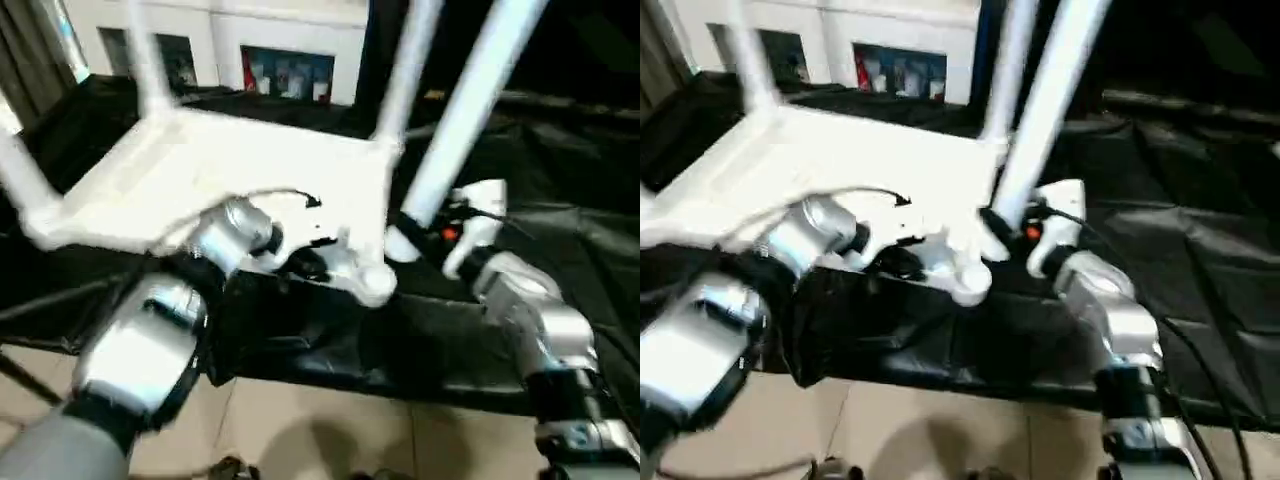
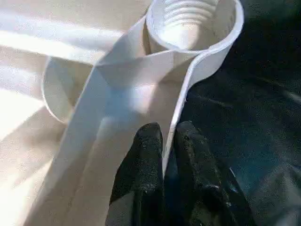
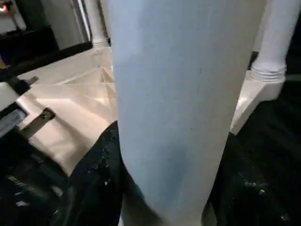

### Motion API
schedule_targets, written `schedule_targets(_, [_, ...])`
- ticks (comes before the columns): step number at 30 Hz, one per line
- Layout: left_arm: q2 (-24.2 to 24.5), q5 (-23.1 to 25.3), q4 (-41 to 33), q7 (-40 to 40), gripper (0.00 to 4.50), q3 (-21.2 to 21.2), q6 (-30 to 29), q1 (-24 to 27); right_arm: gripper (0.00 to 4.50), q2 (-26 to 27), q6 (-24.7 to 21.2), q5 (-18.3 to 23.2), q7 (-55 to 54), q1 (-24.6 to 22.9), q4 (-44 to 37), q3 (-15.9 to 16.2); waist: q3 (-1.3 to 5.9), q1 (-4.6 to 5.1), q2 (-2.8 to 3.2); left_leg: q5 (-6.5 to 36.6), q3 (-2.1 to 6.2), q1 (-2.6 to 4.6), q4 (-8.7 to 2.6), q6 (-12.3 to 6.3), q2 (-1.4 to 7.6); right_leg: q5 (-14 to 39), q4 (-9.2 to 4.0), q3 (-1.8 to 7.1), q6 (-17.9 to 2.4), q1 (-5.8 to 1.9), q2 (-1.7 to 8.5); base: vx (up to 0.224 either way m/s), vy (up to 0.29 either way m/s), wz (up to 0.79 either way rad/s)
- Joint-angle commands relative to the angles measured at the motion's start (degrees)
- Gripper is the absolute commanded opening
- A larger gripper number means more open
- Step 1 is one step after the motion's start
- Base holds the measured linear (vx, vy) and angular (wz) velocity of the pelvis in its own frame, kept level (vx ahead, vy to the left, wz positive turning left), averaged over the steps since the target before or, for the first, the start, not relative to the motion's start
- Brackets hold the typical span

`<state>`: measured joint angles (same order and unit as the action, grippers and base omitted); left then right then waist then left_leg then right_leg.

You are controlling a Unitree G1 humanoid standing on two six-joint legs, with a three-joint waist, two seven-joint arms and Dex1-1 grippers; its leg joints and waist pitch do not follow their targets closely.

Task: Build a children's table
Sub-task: Insert table leg to table base

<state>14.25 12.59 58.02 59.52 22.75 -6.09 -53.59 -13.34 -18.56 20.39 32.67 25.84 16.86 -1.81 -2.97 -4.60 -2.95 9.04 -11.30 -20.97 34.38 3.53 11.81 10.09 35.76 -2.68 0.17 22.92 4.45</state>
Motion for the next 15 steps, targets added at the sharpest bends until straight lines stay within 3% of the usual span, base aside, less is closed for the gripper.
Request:
schedule_targets(1, [1.8, 1.5, 2.5, -4.8, 0.28, -0.1, -3.6, 5.4, 1.93, -0.1, 0.4, -0.1, 0.1, 1.6, 0.9, -0.6, 2.95, 0.10, -0.44, 22.9, 1.70, 0.96, -4.56, 1.24, 1.06, 32.1, -6.58, 1.05, -7.0, -1.89, 4.07, 0.000, 0.000, 0.00])
schedule_targets(4, [3.7, 2.0, -2.0, -6.0, 0.27, -0.2, -2.0, 9.0, 1.93, 0.4, 0.3, 0.4, 0.0, 2.6, 2.5, -1.4, 3.12, 1.28, -1.09, 23.5, 2.31, 0.43, -5.21, 1.88, 1.14, 33.6, -7.15, 0.28, -4.8, -2.31, 4.17, -0.015, 0.007, -0.06])
schedule_targets(6, [4.1, 1.8, -4.2, -6.8, 0.24, -1.0, -2.2, 10.2, 1.93, 0.4, 0.3, 0.4, 0.0, 2.8, 2.9, -1.6, 2.91, 1.94, -0.84, 26.4, 2.84, 0.31, -5.42, 2.53, 1.10, 35.6, -7.56, -0.69, -3.7, -2.25, 4.23, -0.047, 0.023, -0.20])
schedule_targets(7, [4.1, 1.1, -4.7, -6.7, 0.17, -1.5, 0.2, 10.7, 1.93, 0.4, 0.3, 0.5, -0.3, 2.9, 3.0, -2.0, 3.07, 2.09, -0.55, 29.0, 3.08, 1.24, -5.16, 2.84, 1.10, 37.2, -8.39, -1.28, -3.2, -1.94, 4.56, 0.000, 0.000, 0.00])
schedule_targets(8, [4.1, 1.1, -4.7, -6.7, 0.17, -1.5, 0.2, 10.7, 1.93, 0.4, 0.3, 0.5, -0.3, 2.9, 3.0, -2.0, 3.08, 2.41, -0.54, 30.0, 3.30, 1.35, -5.20, 2.85, 1.15, 36.9, -8.50, -1.69, -3.1, -2.01, 4.66, 0.000, 0.000, 0.00])
schedule_targets(9, [4.1, 0.4, -5.6, -7.3, 0.15, -2.3, 1.8, 11.3, 1.93, 0.3, 0.4, 0.6, -0.4, 3.0, 3.2, -2.2, 3.09, 2.72, -0.28, 31.2, 3.60, 1.27, -5.45, 3.05, 1.36, 36.1, -8.83, -2.33, -3.0, -2.50, 4.75, 0.000, 0.000, 0.00])
schedule_targets(11, [3.4, -3.1, -8.3, -7.7, 0.09, -5.2, 8.7, 12.8, 1.93, 0.5, 0.8, 1.3, -1.1, 2.9, 3.4, -3.3, 2.84, 3.33, 0.20, 35.5, 4.12, 1.87, -5.76, 3.41, 1.71, 35.2, -9.48, -3.47, -3.0, -2.62, 4.73, 0.000, 0.000, 0.00])
schedule_targets(12, [3.2, -3.5, -8.5, -7.8, 0.06, -5.7, 9.1, 12.8, 1.93, 0.6, 0.7, 1.4, -1.2, 2.8, 3.3, -3.5, 2.78, 4.19, 0.47, 39.1, 4.62, 1.67, -6.29, 3.91, 2.07, 32.8, -9.47, -4.29, -3.2, -3.31, 4.54, -0.031, 0.051, -0.19])
schedule_targets(13, [2.6, -5.5, -9.0, -8.7, 0.57, -7.8, 9.1, 12.5, 1.93, 1.1, 0.5, 2.0, -2.0, 2.2, 2.4, -4.4, 2.87, 4.01, 1.45, 41.9, 5.04, 1.72, -6.96, 4.48, 2.53, 29.2, -8.66, -4.32, -4.0, -3.94, 4.47, 0.000, 0.000, 0.00])
schedule_targets(15, [2.4, -6.9, -11.1, -9.0, 0.64, -9.5, 9.0, 13.1, 1.93, 1.5, 0.4, 2.3, -2.6, 1.3, 1.5, -5.0, 2.64, 4.19, 1.17, 44.3, 4.76, 2.33, -7.42, 4.79, 2.69, 24.7, -7.99, -3.77, -6.1, -3.34, 4.34, 0.000, 0.000, 0.00])
